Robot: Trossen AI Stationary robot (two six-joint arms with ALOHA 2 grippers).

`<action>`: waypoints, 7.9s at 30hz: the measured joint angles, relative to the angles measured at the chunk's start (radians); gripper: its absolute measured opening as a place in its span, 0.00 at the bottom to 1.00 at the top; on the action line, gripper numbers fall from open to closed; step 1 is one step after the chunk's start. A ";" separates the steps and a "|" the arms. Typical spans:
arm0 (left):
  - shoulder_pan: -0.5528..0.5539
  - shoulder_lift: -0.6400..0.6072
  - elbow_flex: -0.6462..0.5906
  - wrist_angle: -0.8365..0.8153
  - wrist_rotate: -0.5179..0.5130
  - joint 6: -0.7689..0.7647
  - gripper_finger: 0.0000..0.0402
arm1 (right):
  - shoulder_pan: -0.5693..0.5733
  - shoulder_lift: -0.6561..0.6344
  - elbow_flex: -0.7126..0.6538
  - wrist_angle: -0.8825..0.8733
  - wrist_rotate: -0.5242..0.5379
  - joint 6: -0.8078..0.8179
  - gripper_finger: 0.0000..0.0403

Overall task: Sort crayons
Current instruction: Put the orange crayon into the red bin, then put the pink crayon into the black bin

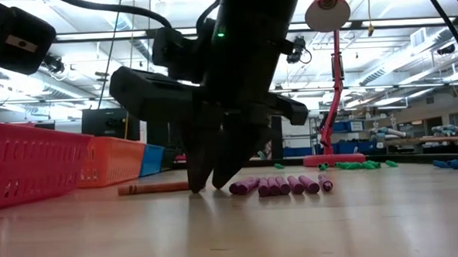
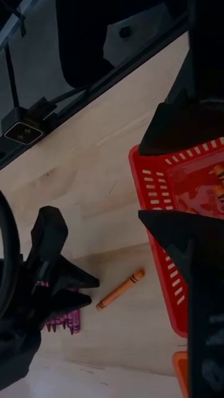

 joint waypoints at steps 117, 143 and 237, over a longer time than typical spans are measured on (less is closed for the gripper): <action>0.074 0.000 -0.001 0.127 -0.104 0.008 0.41 | 0.090 -0.030 0.234 0.321 0.185 -0.660 0.06; 0.075 0.000 -0.001 0.207 -0.086 0.080 0.15 | 0.087 -0.030 0.234 0.344 0.193 -0.662 0.06; 0.376 0.083 0.029 -0.197 0.699 -0.232 0.33 | 0.107 -0.031 0.234 0.262 0.113 -0.643 0.36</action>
